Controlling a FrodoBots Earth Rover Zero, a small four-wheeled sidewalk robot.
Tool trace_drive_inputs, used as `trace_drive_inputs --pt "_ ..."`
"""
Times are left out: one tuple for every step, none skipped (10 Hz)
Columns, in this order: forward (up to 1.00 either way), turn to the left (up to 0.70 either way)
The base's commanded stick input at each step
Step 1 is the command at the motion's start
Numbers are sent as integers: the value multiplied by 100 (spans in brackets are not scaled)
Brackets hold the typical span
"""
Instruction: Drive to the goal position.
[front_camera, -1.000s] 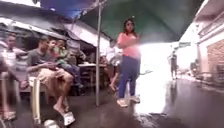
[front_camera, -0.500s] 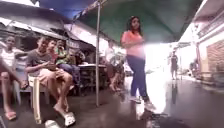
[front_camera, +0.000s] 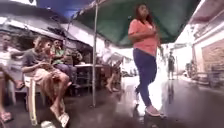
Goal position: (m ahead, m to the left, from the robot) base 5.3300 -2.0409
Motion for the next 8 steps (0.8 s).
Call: trace_drive_inputs --pt "0 0" --pt "0 0" --pt "0 0" --pt "0 0" --pt "0 0" --pt "0 0" --pt "0 0" --pt "0 27"
